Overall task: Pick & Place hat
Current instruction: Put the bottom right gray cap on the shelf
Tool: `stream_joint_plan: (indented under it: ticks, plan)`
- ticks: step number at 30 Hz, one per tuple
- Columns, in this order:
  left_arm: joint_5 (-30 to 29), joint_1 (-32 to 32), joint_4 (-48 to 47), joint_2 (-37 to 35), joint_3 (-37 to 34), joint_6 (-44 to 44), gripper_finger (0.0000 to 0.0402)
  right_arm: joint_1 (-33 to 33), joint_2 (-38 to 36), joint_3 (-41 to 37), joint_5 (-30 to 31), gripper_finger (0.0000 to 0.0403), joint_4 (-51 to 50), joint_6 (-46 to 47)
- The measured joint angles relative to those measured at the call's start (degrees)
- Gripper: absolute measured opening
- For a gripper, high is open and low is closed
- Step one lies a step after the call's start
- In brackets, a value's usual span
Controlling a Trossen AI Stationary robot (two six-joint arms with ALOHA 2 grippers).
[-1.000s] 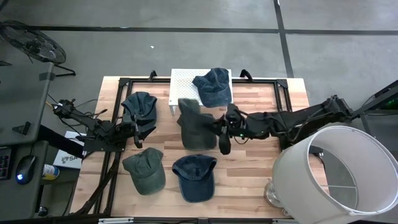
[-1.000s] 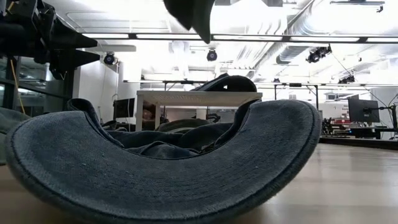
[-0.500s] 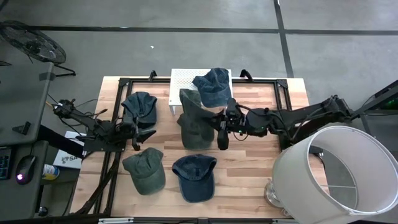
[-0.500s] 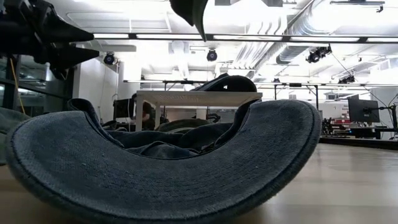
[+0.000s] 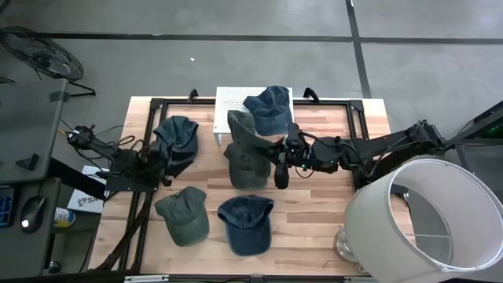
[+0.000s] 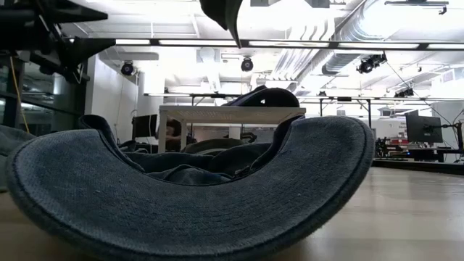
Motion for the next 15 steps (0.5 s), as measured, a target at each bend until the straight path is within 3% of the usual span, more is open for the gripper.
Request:
stream_joint_plan:
  ticks: [9, 15]
  plan:
    - [1.5, 0.0, 6.1, 0.4, 1.0, 1.1, 0.0214, -0.4, 0.0, 0.0, -0.4, 0.0009, 0.7, -2.5]
    - [-1.0, 0.0, 6.0, 6.8, 9.9, 8.5, 0.0214, -2.3, 0.0, 0.0, -4.5, 0.0009, 0.9, -2.5]
